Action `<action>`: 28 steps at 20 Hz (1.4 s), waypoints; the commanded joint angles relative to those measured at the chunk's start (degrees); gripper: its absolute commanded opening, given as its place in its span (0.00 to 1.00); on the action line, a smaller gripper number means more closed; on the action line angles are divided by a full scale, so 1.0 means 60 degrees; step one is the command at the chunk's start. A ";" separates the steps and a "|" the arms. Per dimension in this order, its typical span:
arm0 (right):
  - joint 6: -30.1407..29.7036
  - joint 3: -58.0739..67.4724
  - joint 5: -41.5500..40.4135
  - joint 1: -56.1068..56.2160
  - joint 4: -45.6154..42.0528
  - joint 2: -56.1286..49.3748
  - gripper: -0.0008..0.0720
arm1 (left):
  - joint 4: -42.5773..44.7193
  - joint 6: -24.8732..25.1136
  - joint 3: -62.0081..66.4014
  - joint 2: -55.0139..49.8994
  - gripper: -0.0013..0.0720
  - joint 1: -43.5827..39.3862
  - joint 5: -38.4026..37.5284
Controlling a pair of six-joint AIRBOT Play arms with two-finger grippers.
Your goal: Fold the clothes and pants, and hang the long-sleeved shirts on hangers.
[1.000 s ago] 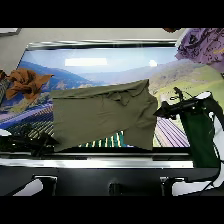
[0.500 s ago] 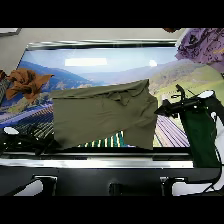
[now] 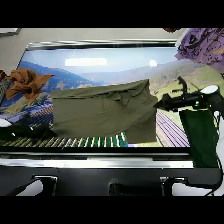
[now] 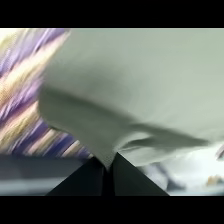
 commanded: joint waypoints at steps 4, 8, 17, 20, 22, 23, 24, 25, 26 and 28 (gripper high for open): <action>0.1086 0.4211 -0.2004 0.0809 0.0000 0.1271 0.05 | 0.0149 -0.0696 0.7471 0.0153 0.04 0.0004 0.0015; 0.1767 0.7096 -0.1996 0.0809 -0.0940 0.2590 0.05 | 0.1993 -0.1792 1.2444 0.0317 0.04 0.0015 -0.0572; 0.3446 0.7508 -0.2138 0.0809 -0.4124 0.6521 0.05 | 0.5595 -0.3490 1.1311 0.4426 0.04 0.0011 -0.0845; 0.3952 0.7493 -0.1807 0.0809 -0.4171 0.6215 0.05 | 0.5209 -0.3381 1.0856 0.4215 0.04 0.0000 -0.0878; 0.4371 0.7493 -0.1202 0.0809 -0.4175 0.5468 0.05 | 0.4309 -0.2554 1.0444 0.3515 0.04 0.0004 -0.0936; 0.4761 0.7493 -0.0831 0.0809 -0.4167 0.4958 0.05 | 0.3920 -0.2386 1.0218 0.3016 0.04 0.0000 -0.1016; 0.5209 0.7493 -0.0364 0.0809 -0.4164 0.4317 0.05 | 0.3501 -0.2080 0.9941 0.2419 0.04 0.0000 -0.1060; 0.5453 0.7490 0.0058 0.0812 -0.4149 0.3654 0.05 | 0.3177 -0.1854 0.9668 0.1803 0.04 -0.0036 -0.1056; 0.5581 0.7490 0.0459 0.0812 -0.4138 0.2881 0.05 | 0.3129 -0.1632 0.9409 0.1067 0.04 -0.0197 -0.1053; 0.5610 0.7253 0.0721 0.1035 -0.4222 0.1399 0.05 | 0.3133 -0.1224 0.9049 -0.0441 0.04 -0.0714 -0.0845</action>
